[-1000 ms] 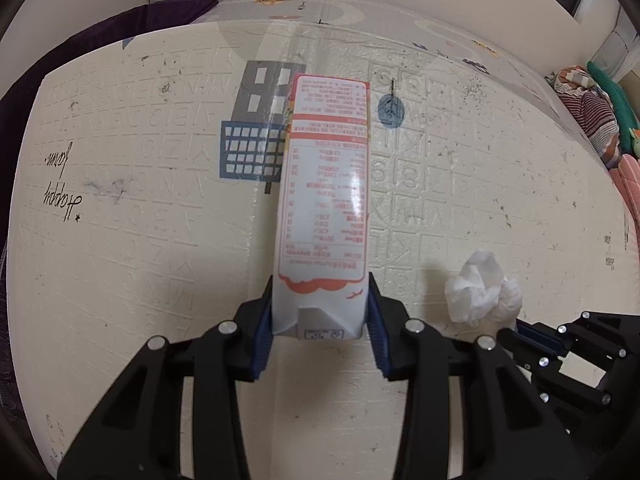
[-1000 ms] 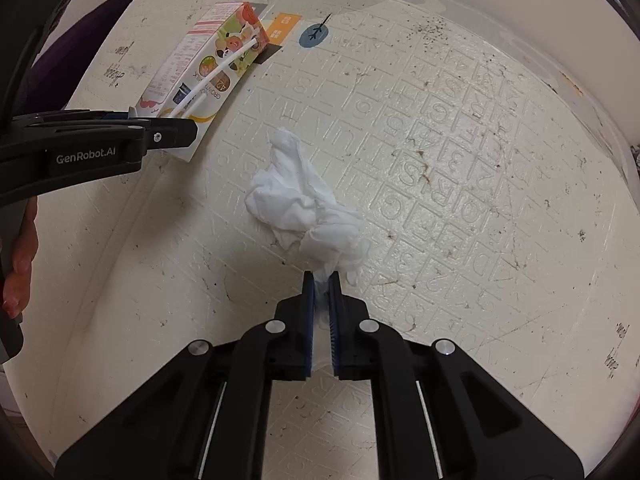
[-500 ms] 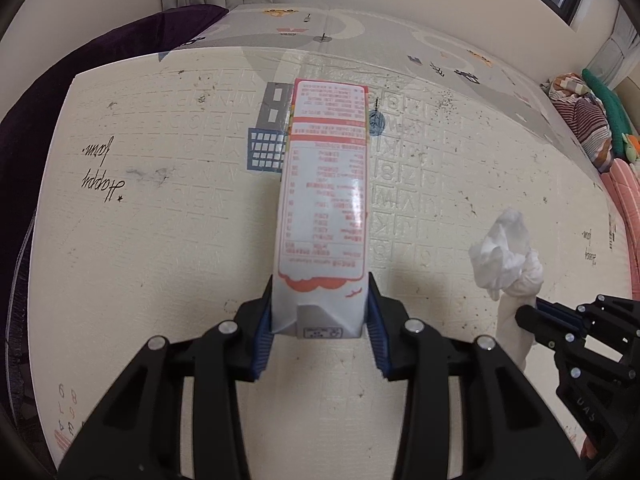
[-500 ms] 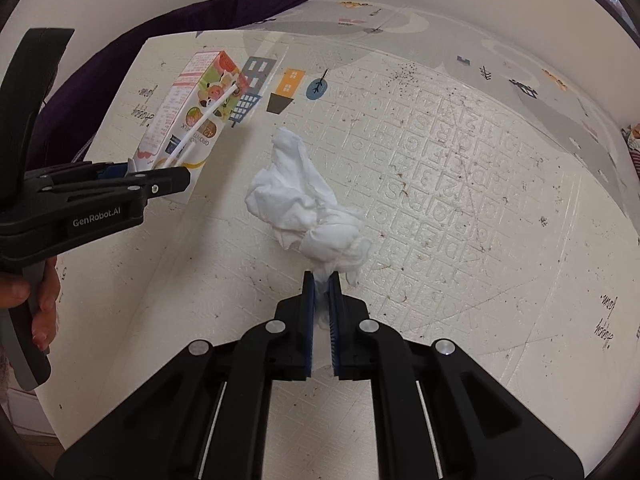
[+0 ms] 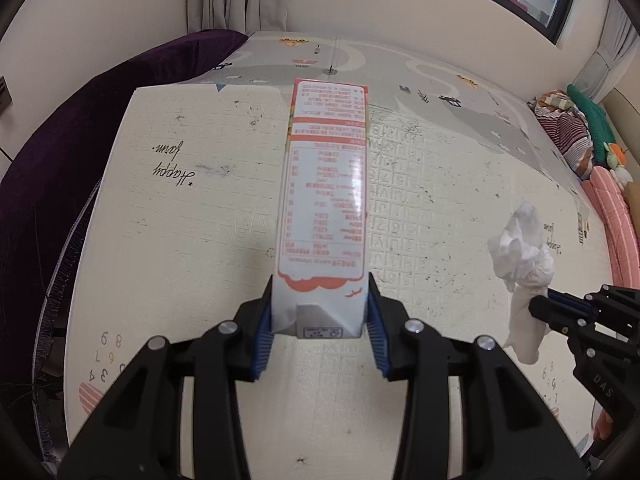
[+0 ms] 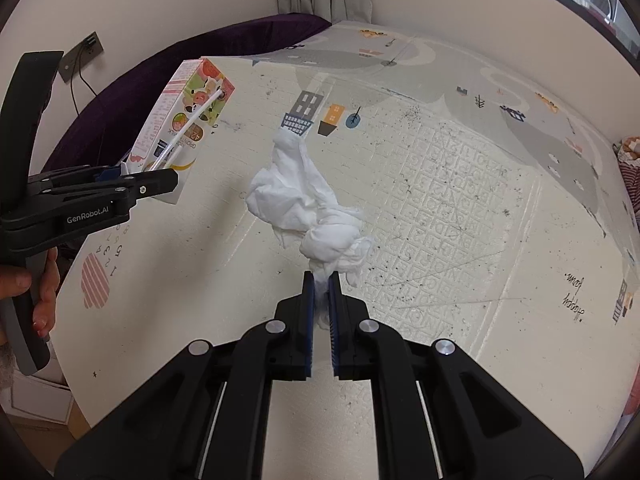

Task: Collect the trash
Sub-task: 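Lift and carry the carton in the left tool and tissue in the right tool to the bin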

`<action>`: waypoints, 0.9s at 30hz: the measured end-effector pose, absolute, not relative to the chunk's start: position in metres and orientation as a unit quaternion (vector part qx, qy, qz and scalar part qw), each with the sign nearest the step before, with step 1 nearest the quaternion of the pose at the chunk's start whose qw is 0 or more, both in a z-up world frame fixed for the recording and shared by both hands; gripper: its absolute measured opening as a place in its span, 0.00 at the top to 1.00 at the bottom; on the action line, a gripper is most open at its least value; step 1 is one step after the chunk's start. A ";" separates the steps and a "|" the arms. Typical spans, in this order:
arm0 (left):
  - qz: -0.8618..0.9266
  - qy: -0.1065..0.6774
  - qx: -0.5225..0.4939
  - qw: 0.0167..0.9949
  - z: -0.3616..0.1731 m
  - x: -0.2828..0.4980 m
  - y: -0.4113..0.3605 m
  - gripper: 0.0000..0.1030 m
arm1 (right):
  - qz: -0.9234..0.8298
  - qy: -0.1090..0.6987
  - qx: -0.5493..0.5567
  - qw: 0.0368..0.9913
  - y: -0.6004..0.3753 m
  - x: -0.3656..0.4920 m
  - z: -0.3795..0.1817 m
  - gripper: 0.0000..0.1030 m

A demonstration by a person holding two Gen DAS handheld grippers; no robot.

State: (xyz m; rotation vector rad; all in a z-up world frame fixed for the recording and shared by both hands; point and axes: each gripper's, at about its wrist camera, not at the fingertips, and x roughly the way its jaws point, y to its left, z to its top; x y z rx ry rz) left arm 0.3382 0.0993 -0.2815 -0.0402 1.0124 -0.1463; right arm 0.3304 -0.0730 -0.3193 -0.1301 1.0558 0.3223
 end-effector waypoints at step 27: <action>-0.222 0.428 0.046 0.875 -0.141 0.163 -0.083 0.61 | 0.095 0.416 -0.010 0.904 -0.230 0.118 -0.155 0.94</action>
